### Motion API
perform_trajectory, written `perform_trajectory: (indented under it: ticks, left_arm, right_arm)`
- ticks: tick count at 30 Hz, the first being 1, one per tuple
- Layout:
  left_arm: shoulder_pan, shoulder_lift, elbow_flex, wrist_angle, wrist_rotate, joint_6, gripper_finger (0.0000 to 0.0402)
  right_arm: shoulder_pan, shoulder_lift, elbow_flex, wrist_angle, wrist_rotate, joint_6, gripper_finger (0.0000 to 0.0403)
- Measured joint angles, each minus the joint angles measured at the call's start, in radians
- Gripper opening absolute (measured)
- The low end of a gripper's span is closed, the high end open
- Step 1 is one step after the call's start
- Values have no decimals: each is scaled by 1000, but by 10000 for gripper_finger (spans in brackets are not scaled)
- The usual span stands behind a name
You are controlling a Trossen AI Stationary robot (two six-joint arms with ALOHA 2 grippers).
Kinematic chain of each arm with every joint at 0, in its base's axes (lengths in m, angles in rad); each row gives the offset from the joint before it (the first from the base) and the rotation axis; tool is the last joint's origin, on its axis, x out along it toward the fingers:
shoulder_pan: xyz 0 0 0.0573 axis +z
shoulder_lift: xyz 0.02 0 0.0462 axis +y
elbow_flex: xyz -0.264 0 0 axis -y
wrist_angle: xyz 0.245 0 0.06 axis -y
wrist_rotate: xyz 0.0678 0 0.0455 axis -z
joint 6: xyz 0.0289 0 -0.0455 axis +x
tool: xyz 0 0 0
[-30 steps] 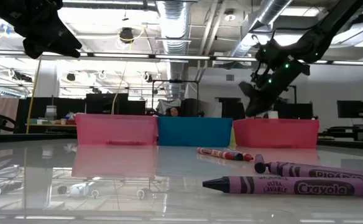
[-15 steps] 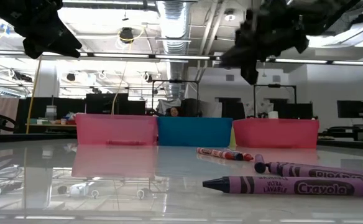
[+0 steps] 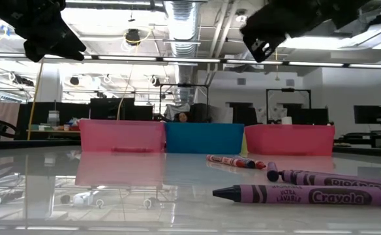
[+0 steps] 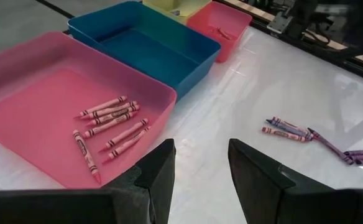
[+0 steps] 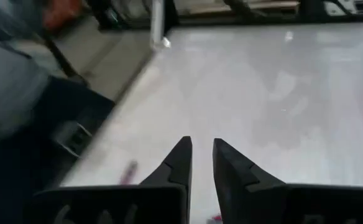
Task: Sort crayons
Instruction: Put the violet crayon into the blue bin
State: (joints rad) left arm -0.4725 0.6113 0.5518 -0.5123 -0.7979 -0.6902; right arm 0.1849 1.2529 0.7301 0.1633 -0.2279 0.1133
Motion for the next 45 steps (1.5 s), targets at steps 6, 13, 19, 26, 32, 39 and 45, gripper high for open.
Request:
perform_trajectory:
  ticks: [6,13,19,26,32,39,45]
  left_arm:
    - [0,10,0,1,-3,-8,139]
    - [0,53,0,3,-1,-14,139]
    - [0,97,0,3,0,-26,139]
    - [0,129,0,5,6,-31,139]
    - [0,137,0,6,8,-33,139]
    - [0,137,0,8,8,-33,139]
    - [0,137,0,9,7,-33,139]
  right_arm:
    - [115,83,-1,62,193,-115,62]
    - [164,239,70,76,231,-180,62]
    - [176,370,197,-99,231,-267,62]
    - [175,479,343,-420,231,-325,62]
    - [175,504,397,-510,230,-332,62]
    - [181,487,398,-513,230,-332,62]
    - [189,488,397,-518,287,-411,62]
